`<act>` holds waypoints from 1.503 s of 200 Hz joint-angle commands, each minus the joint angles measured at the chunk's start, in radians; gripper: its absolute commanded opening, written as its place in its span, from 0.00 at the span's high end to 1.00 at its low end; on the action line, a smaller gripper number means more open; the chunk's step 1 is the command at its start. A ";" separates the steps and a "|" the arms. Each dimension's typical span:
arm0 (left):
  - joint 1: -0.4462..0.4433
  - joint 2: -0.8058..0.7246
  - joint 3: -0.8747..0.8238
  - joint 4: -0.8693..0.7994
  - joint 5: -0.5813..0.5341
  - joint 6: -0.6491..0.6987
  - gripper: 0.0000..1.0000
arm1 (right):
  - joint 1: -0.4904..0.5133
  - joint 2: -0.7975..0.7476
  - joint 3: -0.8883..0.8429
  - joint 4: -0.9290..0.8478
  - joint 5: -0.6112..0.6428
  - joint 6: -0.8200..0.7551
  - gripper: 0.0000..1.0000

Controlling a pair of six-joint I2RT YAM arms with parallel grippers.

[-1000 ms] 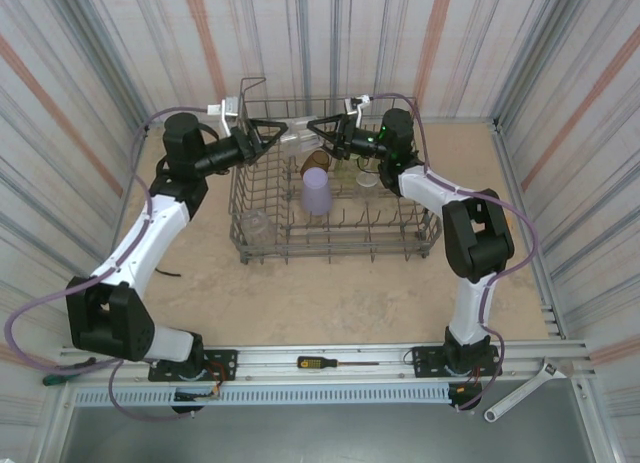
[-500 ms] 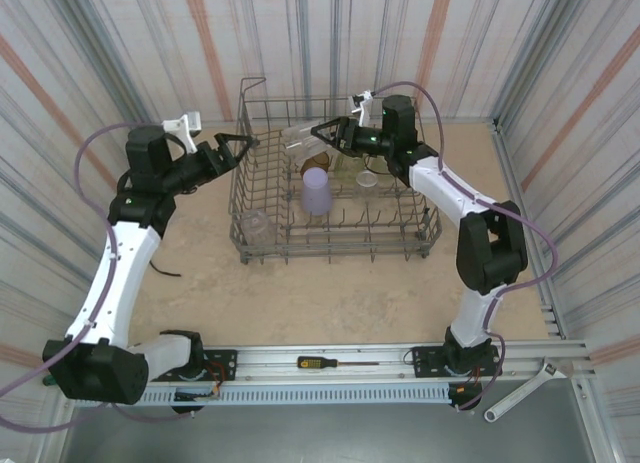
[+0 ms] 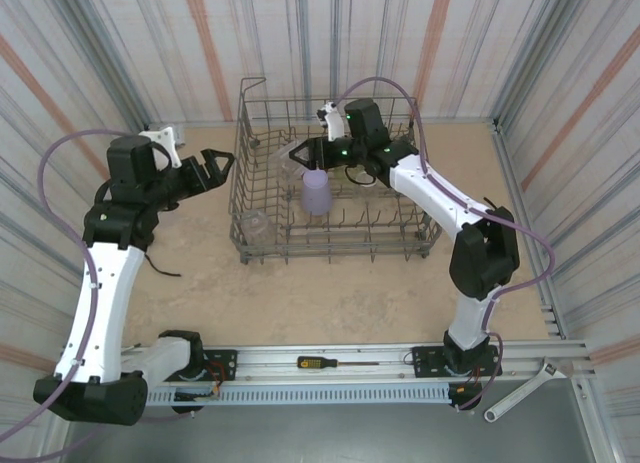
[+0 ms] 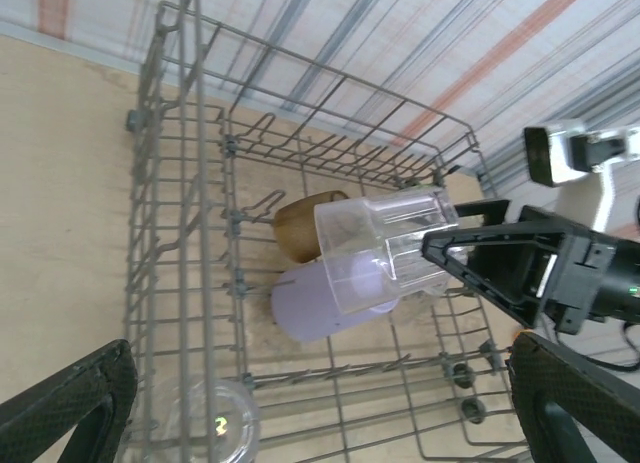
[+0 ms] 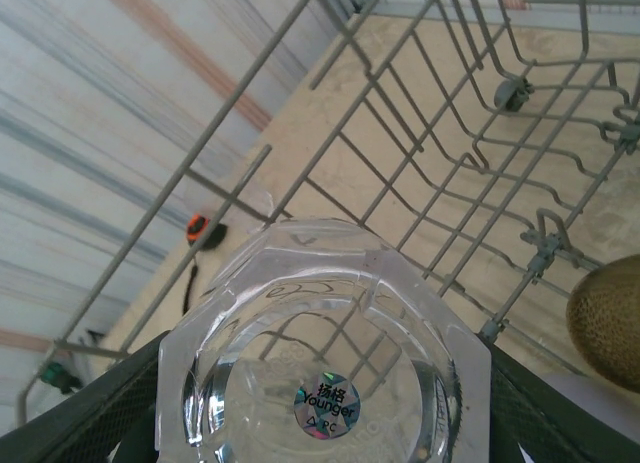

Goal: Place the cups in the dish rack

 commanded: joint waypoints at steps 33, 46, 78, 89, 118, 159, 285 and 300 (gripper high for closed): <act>0.037 -0.025 0.011 -0.119 -0.091 0.073 0.01 | 0.079 0.030 0.122 -0.136 0.154 -0.217 0.51; 0.045 -0.027 0.007 -0.127 -0.091 0.078 0.01 | 0.101 0.054 0.158 -0.172 0.183 -0.257 0.51; 0.050 -0.038 -0.004 -0.134 -0.084 0.084 0.01 | 0.157 0.116 0.255 -0.239 0.247 -0.355 0.49; 0.050 -0.041 -0.009 -0.136 -0.085 0.087 0.01 | 0.167 0.143 0.288 -0.261 0.257 -0.373 0.50; 0.053 -0.040 -0.018 -0.140 -0.086 0.098 0.01 | 0.190 0.202 0.350 -0.301 0.284 -0.421 0.50; 0.060 -0.025 -0.015 -0.132 -0.085 0.109 0.01 | 0.210 0.247 0.374 -0.295 0.310 -0.472 0.49; 0.086 -0.004 -0.040 -0.117 -0.088 0.136 0.01 | 0.237 0.369 0.481 -0.297 0.318 -0.531 0.50; 0.091 0.001 -0.041 -0.116 -0.079 0.139 0.01 | 0.239 0.386 0.503 -0.314 0.322 -0.534 0.50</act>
